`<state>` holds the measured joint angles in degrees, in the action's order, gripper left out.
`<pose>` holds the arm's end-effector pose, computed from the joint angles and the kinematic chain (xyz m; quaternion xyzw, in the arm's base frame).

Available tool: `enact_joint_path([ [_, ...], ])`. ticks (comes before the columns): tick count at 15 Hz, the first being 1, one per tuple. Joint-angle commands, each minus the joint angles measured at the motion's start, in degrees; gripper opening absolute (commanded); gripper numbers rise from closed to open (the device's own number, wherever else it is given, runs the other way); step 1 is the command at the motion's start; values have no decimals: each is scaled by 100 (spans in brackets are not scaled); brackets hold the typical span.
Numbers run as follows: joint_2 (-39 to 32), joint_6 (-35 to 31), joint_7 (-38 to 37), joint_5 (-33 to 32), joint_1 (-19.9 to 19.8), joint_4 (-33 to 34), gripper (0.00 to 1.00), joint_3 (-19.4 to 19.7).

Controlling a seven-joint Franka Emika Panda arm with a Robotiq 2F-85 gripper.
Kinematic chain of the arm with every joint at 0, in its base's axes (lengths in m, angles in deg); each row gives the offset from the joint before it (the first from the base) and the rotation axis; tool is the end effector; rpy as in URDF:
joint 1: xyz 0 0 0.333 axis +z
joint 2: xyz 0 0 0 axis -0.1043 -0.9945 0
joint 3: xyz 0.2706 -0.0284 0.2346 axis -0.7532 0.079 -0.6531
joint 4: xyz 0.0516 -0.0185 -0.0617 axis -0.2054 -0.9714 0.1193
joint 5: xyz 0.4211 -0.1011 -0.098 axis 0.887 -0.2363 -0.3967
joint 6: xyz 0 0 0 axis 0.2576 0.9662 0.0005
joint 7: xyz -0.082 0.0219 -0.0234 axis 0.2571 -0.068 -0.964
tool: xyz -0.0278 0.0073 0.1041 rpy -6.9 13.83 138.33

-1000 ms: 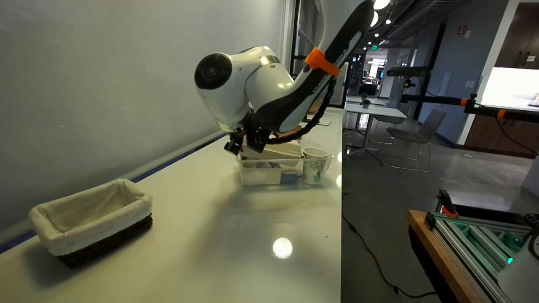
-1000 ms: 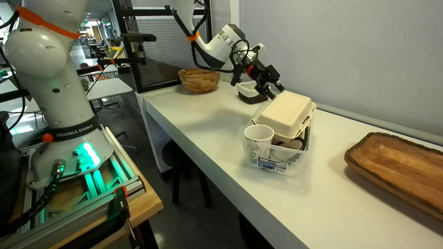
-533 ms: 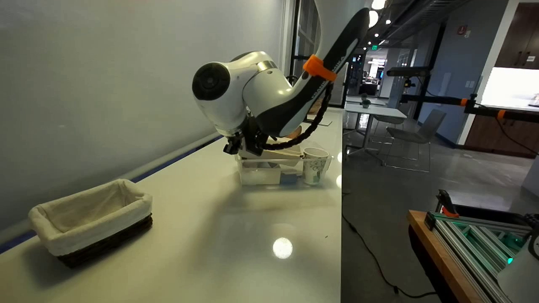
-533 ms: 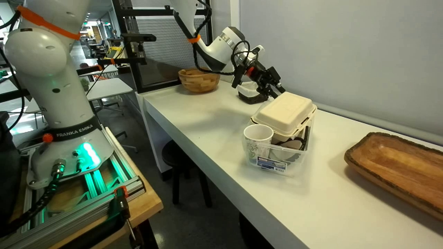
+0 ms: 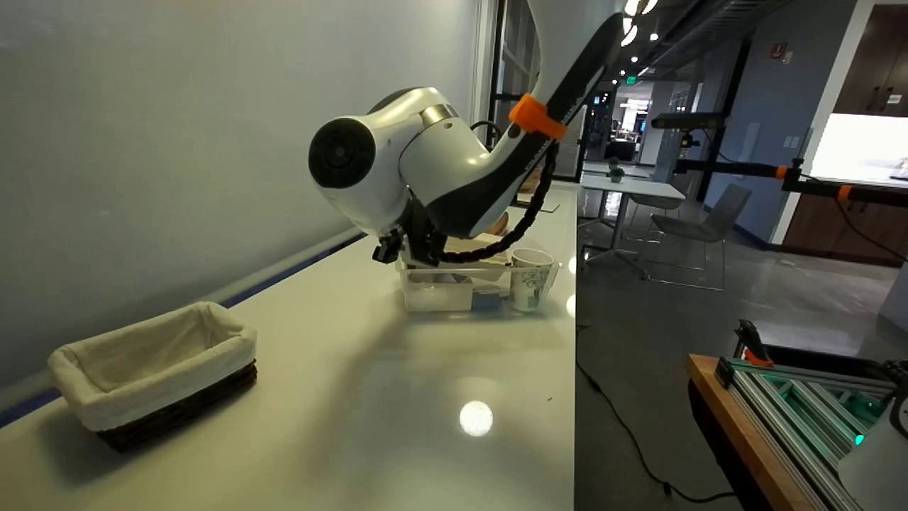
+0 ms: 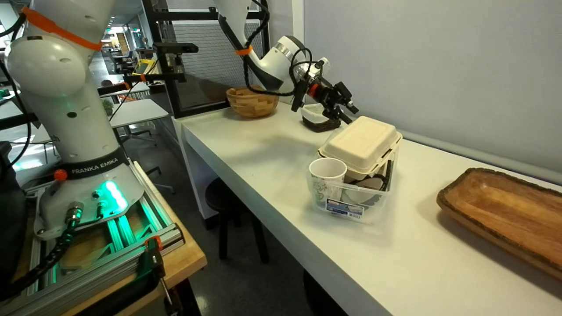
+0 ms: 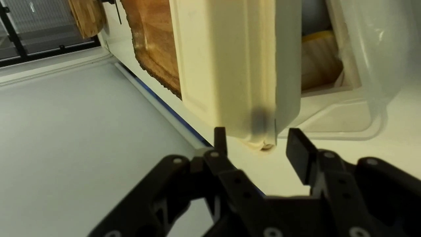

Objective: Remove the takeaway pack from the lunchbox and put it on the table

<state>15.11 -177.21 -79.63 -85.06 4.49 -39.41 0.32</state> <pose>0.6903 -0.1592 0.2164 0.8588 -0.0404 0.0974 0.5014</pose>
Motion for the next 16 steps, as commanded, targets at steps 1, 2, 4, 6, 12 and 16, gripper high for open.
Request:
enact_joint_path([
  [1,-137,383,-29,-109,-7,30,45,-121],
  [2,-163,470,4,-83,-17,36,45,-146],
  [4,-248,569,-36,-162,-28,77,44,-144],
  [6,-312,602,-48,-206,-54,102,40,-141],
  [12,-442,514,-39,-391,-106,132,5,-159],
  [16,-472,534,-44,-480,-104,144,0,-166],
])
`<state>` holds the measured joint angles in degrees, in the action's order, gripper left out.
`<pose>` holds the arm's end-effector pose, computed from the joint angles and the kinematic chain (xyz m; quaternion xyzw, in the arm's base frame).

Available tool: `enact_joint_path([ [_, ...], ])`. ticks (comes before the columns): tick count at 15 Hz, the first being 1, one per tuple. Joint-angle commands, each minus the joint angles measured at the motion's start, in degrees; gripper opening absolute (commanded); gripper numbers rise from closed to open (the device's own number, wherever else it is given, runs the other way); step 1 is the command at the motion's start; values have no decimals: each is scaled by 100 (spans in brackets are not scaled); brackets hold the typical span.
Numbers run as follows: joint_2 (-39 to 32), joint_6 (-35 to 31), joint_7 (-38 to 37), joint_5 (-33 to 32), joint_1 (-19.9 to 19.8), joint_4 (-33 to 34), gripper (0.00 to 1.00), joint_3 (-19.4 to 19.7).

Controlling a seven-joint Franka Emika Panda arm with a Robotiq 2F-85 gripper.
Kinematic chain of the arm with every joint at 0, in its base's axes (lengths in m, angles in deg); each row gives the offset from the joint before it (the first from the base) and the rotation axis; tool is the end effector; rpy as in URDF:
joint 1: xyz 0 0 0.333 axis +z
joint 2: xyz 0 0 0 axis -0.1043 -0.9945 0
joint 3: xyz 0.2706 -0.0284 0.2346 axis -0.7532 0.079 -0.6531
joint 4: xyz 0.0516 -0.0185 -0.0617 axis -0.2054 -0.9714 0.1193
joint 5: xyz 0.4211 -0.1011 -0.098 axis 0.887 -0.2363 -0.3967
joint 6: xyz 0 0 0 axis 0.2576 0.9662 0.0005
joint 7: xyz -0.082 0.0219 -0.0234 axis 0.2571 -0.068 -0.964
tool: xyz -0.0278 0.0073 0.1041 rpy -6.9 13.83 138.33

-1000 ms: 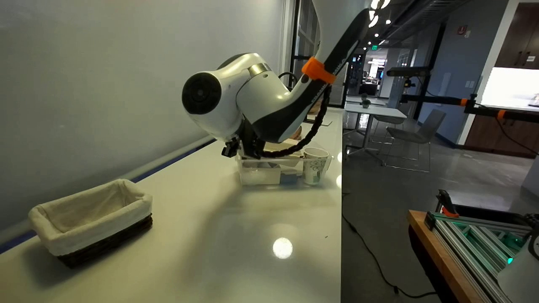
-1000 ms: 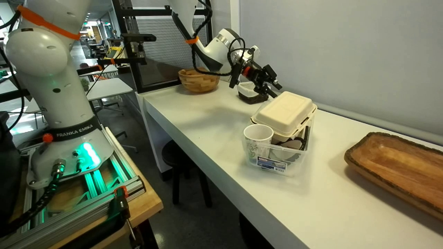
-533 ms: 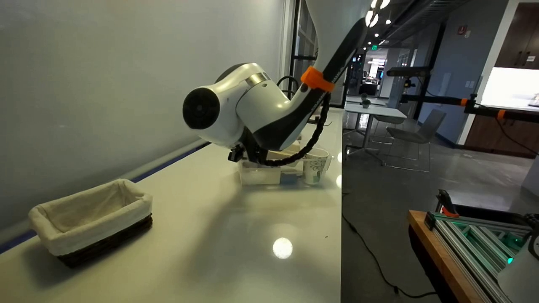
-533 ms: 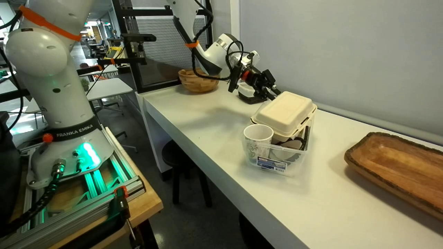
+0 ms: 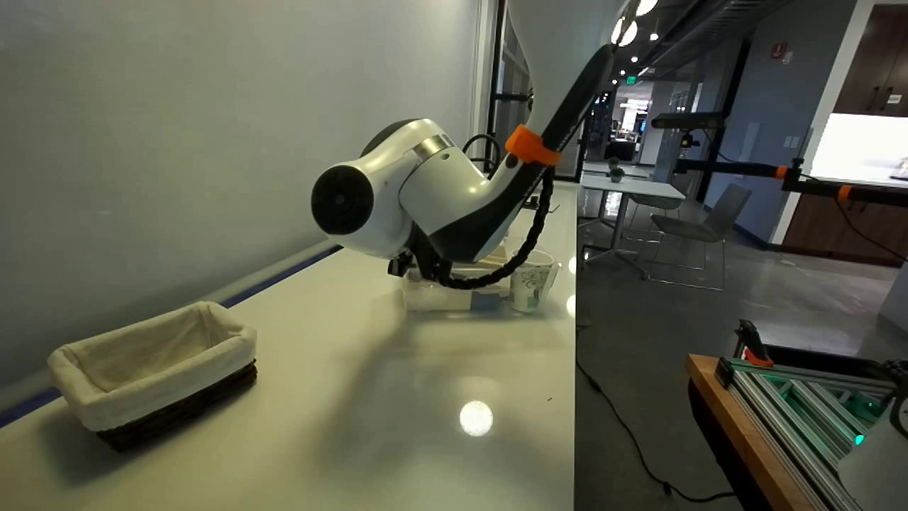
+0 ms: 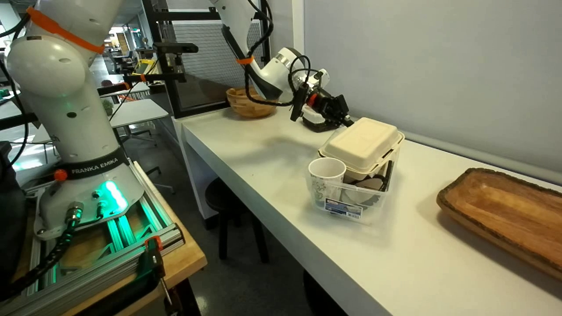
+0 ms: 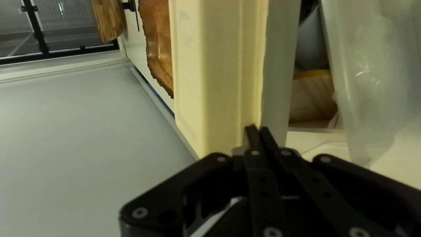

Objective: Remove the takeaway pack from the lunchbox and put it on the table

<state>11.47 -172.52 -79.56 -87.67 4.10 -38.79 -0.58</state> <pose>0.6828 -0.1642 0.1792 0.8416 -0.0211 0.0608 0.5363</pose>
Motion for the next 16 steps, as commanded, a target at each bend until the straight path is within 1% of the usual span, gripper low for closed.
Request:
enact_joint_path([
  [1,-106,94,-46,-235,-59,77,1,-73],
  [6,334,635,98,-169,72,-30,1,-102],
  [7,469,696,133,-303,125,-56,1,-112],
  [8,561,792,146,-579,219,-74,1,-92],
  [11,861,601,447,-1243,321,-219,1,-315],
  [14,971,311,602,-1619,382,-348,1,-681],
  [16,982,132,538,-1872,477,-537,1,-902],
])
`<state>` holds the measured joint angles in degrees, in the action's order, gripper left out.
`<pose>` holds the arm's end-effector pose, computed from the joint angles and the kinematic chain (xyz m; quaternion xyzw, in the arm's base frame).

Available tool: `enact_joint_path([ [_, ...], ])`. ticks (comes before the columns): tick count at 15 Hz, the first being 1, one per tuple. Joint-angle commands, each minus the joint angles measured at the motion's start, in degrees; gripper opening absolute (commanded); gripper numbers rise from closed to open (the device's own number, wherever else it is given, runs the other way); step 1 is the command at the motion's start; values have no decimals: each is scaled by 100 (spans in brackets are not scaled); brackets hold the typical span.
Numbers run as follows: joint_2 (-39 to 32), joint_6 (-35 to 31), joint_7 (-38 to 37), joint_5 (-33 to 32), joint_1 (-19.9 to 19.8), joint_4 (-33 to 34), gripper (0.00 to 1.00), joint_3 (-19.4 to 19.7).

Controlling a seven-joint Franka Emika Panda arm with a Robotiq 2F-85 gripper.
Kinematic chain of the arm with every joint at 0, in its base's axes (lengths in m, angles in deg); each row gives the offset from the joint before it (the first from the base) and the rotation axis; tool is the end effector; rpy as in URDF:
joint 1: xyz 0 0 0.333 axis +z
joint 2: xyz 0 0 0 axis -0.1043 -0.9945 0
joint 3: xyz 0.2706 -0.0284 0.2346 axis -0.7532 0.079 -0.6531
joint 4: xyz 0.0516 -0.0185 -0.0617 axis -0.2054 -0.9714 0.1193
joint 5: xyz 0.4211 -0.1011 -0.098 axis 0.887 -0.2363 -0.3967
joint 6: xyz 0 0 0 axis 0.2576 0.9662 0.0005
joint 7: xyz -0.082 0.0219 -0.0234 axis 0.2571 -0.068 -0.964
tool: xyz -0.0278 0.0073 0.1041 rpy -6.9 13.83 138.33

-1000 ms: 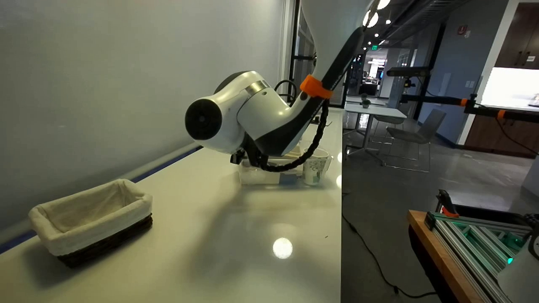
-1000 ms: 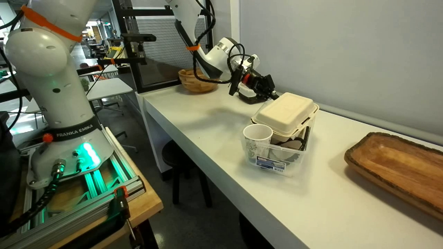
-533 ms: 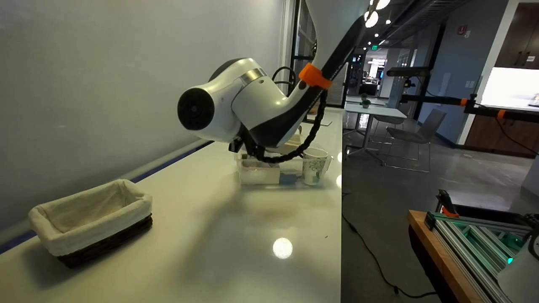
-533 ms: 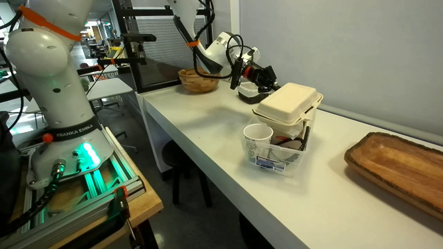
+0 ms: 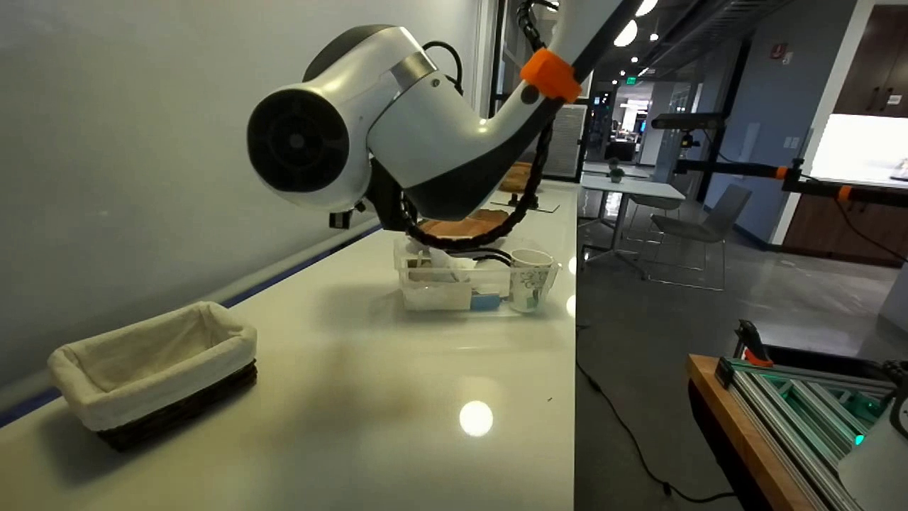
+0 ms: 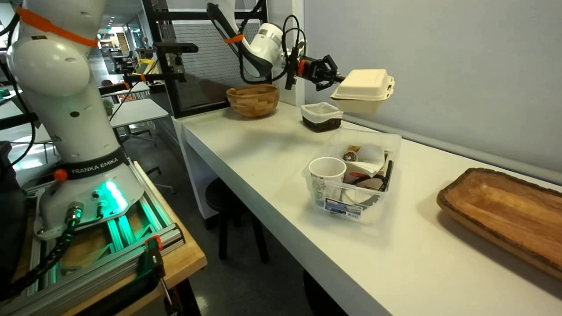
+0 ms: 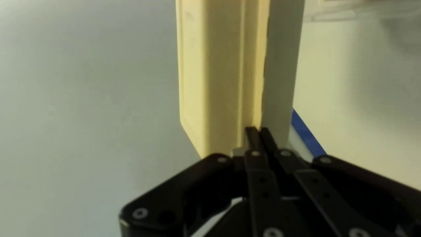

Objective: Remove the takeaway pack from the lunchbox and put it on the table

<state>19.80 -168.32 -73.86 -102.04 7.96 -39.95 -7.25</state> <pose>0.7145 -0.0519 0.2768 0.7819 0.1216 0.1527 0.5920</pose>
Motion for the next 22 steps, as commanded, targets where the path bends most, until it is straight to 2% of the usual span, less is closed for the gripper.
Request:
enact_joint_path([
  [1,164,-432,-58,-552,118,-520,1,-338],
  [2,179,-597,-127,-667,143,-623,1,-448],
  [3,11,-295,8,-354,67,-261,1,-409],
  [10,54,-372,-63,-475,2,-310,1,-427],
  [14,-87,-697,-74,-1500,39,-212,1,-381],
  [18,-333,-885,-102,-2477,-86,-67,1,-393],
  [22,-670,-911,-793,-3464,-304,71,1,-435],
])
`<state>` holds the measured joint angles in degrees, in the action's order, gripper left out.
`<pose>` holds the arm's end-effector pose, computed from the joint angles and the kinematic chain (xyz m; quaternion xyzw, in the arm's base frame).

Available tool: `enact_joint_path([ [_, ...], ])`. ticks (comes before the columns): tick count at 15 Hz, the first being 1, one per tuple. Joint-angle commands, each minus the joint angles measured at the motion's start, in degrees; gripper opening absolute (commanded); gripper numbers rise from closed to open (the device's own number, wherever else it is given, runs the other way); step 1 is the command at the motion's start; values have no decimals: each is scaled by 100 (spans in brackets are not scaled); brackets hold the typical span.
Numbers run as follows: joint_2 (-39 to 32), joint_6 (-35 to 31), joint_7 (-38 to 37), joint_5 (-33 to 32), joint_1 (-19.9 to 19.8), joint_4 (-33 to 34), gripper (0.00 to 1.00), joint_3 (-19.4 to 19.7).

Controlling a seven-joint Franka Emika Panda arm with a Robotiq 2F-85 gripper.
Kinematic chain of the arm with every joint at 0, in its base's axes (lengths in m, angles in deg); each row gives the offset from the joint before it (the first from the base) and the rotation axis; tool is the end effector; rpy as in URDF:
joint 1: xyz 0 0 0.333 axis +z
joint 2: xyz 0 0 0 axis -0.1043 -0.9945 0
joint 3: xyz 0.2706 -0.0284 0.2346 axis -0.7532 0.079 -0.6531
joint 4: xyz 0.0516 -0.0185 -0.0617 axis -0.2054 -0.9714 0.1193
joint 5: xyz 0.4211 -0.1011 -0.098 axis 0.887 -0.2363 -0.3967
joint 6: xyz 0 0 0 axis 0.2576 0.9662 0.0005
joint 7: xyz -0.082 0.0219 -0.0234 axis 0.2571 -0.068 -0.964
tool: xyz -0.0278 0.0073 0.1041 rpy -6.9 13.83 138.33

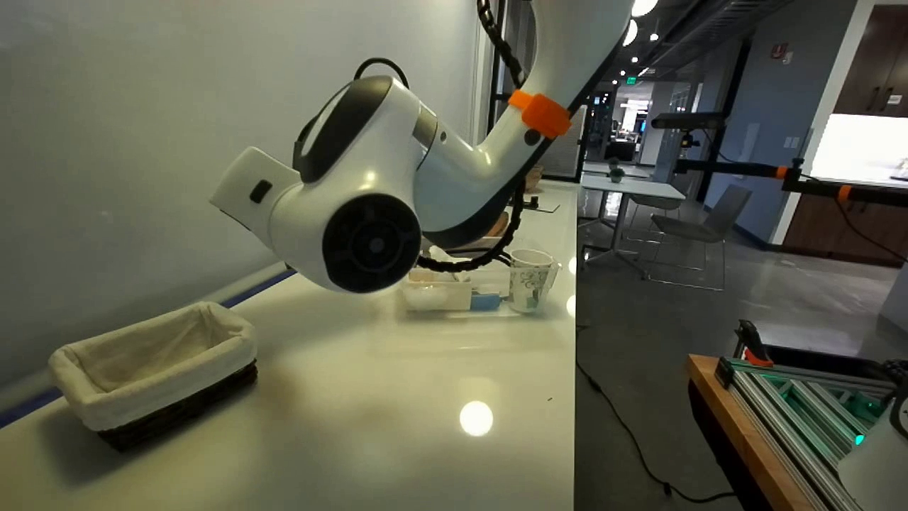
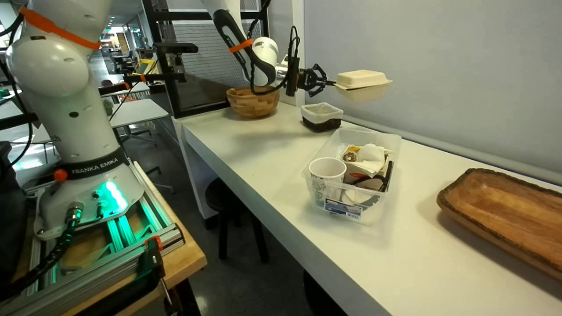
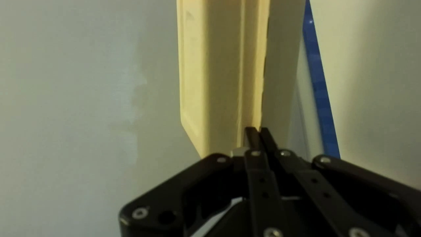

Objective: Remove the takeaway pack from the lunchbox and put it on the table

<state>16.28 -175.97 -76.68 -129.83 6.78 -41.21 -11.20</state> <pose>0.7183 0.0019 0.2278 0.6816 0.3353 0.2437 0.6031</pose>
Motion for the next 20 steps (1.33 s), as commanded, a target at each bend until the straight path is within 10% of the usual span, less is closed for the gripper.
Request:
enact_joint_path([
  [1,-409,-150,-727,-912,-252,206,1,-55],
  [9,-1076,-152,-2034,-1823,-705,375,1,-145],
  [10,-1107,-213,-2058,-1884,-728,424,28,-153],
  [15,-928,-732,-1727,-1971,-725,595,58,-260],
  [20,-100,-1151,-225,234,-1067,-16,95,-989],
])
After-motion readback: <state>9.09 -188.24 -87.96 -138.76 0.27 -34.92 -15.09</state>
